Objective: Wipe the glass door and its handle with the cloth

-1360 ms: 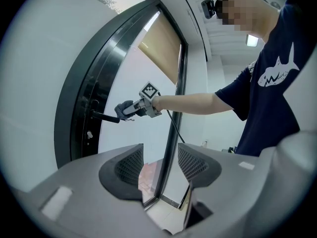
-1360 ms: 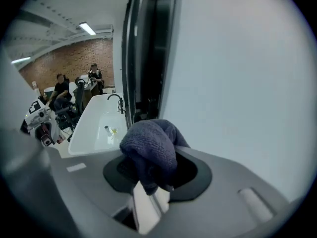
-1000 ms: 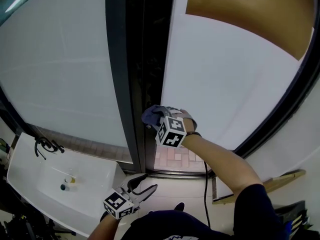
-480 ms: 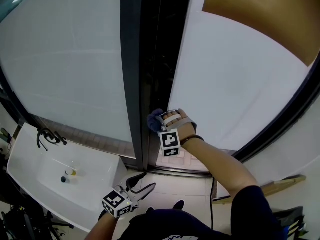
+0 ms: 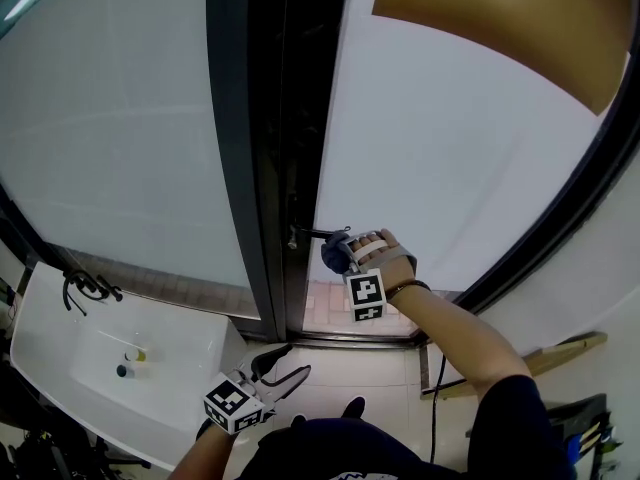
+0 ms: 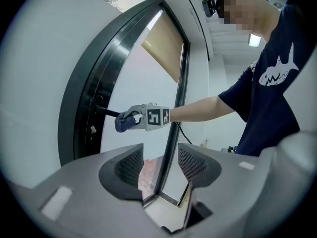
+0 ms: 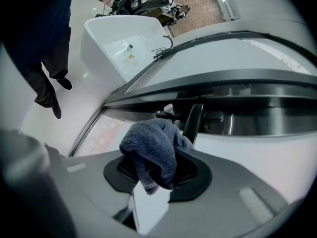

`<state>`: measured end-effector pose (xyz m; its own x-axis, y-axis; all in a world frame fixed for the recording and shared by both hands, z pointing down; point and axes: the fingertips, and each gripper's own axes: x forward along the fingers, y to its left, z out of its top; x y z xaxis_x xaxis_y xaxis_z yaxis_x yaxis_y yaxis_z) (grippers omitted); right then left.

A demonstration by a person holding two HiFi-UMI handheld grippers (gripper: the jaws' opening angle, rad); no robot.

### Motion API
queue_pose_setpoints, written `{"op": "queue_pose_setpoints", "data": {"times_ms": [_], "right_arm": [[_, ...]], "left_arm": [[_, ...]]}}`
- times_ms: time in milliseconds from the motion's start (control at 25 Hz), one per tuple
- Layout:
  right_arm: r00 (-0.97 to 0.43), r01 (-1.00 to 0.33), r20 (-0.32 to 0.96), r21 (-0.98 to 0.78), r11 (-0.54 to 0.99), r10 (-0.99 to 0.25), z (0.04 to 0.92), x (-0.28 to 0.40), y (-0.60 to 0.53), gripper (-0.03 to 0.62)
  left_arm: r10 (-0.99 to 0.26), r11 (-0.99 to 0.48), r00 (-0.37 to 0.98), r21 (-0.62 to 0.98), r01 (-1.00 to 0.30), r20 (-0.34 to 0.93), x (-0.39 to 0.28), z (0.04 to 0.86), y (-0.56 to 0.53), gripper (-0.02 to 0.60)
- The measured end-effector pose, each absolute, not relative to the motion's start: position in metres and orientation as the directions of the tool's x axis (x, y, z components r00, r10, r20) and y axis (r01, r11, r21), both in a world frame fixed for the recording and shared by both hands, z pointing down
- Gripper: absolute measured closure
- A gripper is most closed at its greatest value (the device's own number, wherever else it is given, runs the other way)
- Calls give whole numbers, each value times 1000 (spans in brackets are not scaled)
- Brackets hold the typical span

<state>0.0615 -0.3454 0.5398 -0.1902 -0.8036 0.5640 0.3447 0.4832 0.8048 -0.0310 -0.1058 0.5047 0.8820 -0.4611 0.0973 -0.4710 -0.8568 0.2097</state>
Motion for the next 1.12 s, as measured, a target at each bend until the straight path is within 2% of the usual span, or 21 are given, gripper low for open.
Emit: {"op": "queue_pose_setpoints", "data": {"times_ms": [120,240,480,680,920,1120], "right_arm": [[-173,300,553,818,491,-815,533,79,-346,465],[-223,265,523,845,465,-823,518,71,-336,465],[-370,254,408,909,331,-835,478,-8,-331,465],[-372,249,416,906,342,-830,480,-55,-357,465],[-340,299,449,885,358,-826,504,-35,-358,464],[-326,290,448,886,363,-833,509,-2,-351,464]], "left_arm": [[-447,-865,889,207,-457,99,-24,506,-106,368],[-446,-865,890,208,-456,98,-23,506,-105,368],[-472,-850,876,212,-482,101,-31,506,-106,368],[-494,-838,864,214,-502,94,-37,506,-105,368],[-521,-820,848,220,-529,98,-50,506,-105,368],[-512,-826,854,221,-519,92,-51,508,-109,368]]}}
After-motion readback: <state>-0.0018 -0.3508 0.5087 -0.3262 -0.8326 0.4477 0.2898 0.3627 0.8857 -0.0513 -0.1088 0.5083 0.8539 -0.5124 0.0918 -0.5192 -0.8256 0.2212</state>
